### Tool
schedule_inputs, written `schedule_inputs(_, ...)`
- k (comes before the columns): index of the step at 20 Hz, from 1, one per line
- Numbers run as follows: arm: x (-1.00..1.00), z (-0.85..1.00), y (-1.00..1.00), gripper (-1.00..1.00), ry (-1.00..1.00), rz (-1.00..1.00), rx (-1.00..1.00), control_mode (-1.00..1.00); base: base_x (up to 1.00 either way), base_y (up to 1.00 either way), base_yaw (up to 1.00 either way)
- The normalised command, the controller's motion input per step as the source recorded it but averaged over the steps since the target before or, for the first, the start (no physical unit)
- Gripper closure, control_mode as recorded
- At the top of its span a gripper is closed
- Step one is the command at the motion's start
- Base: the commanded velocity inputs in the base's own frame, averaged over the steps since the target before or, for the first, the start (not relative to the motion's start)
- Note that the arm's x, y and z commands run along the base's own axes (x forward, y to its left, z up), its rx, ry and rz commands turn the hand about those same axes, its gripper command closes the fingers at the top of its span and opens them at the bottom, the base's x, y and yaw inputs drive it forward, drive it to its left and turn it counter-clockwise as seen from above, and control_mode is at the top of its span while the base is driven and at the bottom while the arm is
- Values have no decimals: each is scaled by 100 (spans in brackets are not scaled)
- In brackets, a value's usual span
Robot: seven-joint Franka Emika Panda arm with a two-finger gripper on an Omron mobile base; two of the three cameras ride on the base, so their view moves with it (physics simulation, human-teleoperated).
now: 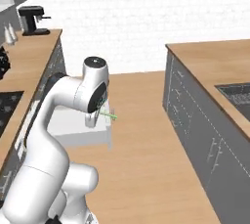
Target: Take a straw from the drawer in front and place it inside the glass cup on the dining counter.
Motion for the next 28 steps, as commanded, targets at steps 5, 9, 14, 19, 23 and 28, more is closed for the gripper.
schedule_inputs(5, 0, 0, 0, 100, 0, 0, 0, 100, -8, -5, -83)
schedule_inputs(9, 0, 0, 0, 100, 0, 0, 0, 100, 0, -34, -80)
schedule_inputs(14, 0, 0, 0, 100, 0, 0, 0, 100, 12, -59, -67)
schedule_inputs(19, 0, 0, 0, 100, 0, 0, 0, 100, 5, -85, -49)
schedule_inputs(23, 0, 0, 0, 100, 0, 0, 0, 100, 3, -100, -32)
schedule_inputs(28, 0, 0, 0, 100, 0, 0, 0, 100, 14, -100, -22)
